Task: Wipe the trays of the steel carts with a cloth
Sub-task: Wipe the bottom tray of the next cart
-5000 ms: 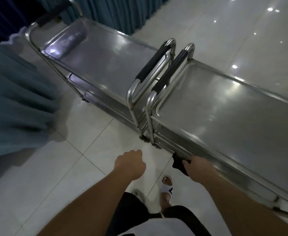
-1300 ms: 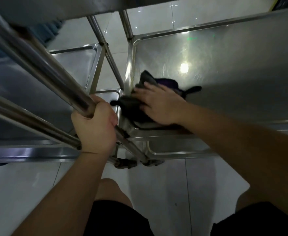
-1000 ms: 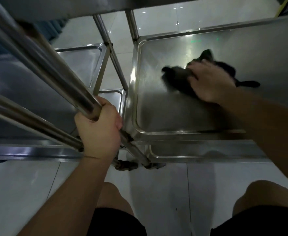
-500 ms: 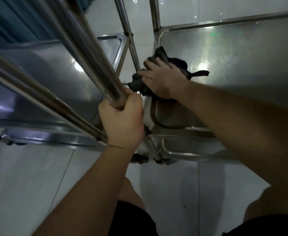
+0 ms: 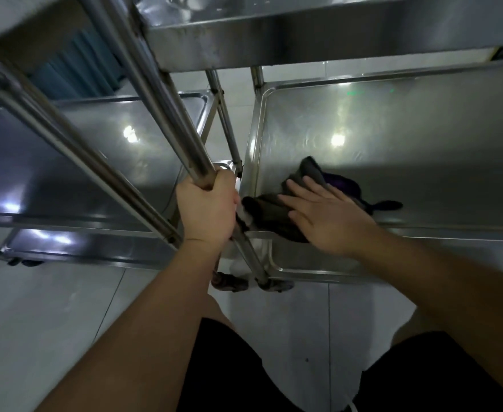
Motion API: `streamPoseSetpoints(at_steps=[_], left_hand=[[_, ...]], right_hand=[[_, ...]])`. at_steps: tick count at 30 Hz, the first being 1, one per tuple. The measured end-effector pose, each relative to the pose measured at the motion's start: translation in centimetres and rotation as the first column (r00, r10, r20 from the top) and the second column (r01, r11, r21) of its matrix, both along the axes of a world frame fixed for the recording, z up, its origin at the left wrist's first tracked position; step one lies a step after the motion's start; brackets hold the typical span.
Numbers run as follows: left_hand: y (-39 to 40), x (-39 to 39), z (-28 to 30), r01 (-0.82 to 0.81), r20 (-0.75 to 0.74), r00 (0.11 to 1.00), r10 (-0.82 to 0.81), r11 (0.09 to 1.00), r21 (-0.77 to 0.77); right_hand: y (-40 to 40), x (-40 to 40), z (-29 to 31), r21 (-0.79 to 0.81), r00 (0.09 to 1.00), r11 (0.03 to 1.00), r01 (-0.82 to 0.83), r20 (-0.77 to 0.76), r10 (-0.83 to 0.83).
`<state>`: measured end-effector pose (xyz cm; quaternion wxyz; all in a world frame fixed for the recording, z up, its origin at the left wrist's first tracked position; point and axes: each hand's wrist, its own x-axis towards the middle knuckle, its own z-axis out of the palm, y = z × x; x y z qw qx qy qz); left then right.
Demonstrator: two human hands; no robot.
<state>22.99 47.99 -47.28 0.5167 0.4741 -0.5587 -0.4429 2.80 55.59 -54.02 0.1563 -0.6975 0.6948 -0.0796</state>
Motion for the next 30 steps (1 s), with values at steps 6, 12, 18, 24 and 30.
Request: streamPoseSetpoints(at_steps=[6, 12, 18, 24, 30], left_hand=[[0.8, 1.5, 0.2, 0.011, 0.285, 0.958, -0.009, 1.000, -0.005], [5.8, 3.4, -4.0, -0.053, 0.661, 0.707, -0.251, 0.914, 0.403], [9.8, -5.9, -4.5, 0.344, 0.660, 0.541, -0.522, 0.853, 0.393], [7.6, -16.7, -2.4, 0.426, 0.682, 0.659, -0.316, 0.905, 0.008], [7.8, -21.5, -4.8, 0.463, 0.844, 0.477, -0.246, 0.886, -0.003]], right_hand=[[3.6, -5.8, 0.4, 0.072, 0.978, 0.977, 0.202, -0.060, -0.198], [4.1, -5.5, 0.8, 0.050, 0.975, 0.974, 0.220, -0.039, -0.218], [5.6, -7.6, 0.4, 0.008, 0.976, 0.976, 0.219, -0.020, -0.219], [11.7, -19.4, -0.5, -0.032, 0.891, 0.894, 0.447, -0.074, -0.448], [16.8, -28.5, -0.3, 0.034, 0.699, 0.699, 0.714, -0.097, -0.709]])
